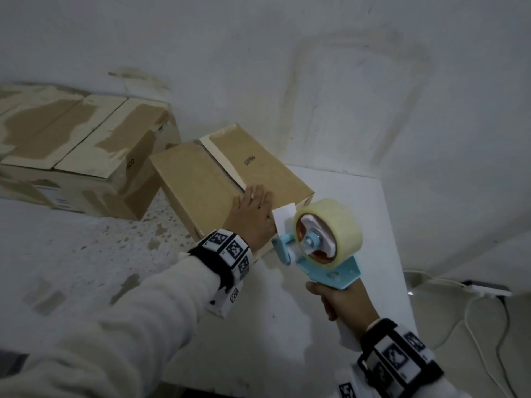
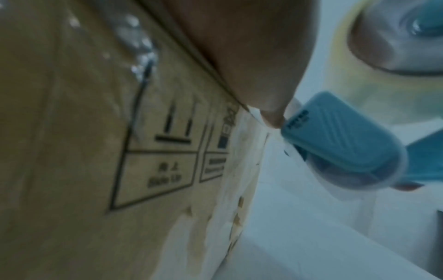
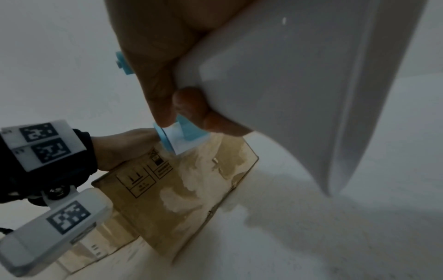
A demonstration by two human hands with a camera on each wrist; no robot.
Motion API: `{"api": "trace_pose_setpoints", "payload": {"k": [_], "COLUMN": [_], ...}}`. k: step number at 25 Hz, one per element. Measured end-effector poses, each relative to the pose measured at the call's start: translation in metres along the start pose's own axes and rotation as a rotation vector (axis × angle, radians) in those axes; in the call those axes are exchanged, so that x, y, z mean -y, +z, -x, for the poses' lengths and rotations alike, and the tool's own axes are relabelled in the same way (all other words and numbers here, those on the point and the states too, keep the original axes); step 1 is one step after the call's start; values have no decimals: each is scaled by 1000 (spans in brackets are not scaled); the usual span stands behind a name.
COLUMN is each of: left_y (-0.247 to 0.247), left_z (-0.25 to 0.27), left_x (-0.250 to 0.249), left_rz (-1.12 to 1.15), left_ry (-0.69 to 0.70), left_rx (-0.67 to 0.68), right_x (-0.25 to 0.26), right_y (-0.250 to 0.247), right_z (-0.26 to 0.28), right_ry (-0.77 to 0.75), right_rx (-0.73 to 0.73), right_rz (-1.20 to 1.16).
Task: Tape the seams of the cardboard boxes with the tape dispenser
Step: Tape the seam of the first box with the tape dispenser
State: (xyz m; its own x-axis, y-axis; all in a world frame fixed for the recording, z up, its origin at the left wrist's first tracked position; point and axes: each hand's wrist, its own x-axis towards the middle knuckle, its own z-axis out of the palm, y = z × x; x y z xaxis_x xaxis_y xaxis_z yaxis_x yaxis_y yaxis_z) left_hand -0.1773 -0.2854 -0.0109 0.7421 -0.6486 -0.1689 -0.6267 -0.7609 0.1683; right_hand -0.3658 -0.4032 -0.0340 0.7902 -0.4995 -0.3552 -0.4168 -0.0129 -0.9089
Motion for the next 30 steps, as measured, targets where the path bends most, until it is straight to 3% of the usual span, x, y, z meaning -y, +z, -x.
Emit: {"api": "trace_pose_setpoints", "payload": {"k": [12, 16, 20, 26, 30], "left_y": [6, 9, 10, -2, -17], "left_z": [-6, -1, -4, 0, 14], "left_x": [-2, -8, -8, -3, 32], "left_rz": [-116, -132, -128, -221, -421], "left_ry": [-47, -138, -126, -18, 290], "left_rx": [13, -26, -36, 10, 77], "right_x": [-22, -28, -36, 9, 56], "right_y": [24, 24, 15, -1, 2], "right_z": [-30, -26, -12, -18, -17], "right_ry": [93, 113, 141, -67, -174], "right_rx": [5, 6, -71, -196, -72], "right_rz": [-8, -18, -91, -163, -161]}}
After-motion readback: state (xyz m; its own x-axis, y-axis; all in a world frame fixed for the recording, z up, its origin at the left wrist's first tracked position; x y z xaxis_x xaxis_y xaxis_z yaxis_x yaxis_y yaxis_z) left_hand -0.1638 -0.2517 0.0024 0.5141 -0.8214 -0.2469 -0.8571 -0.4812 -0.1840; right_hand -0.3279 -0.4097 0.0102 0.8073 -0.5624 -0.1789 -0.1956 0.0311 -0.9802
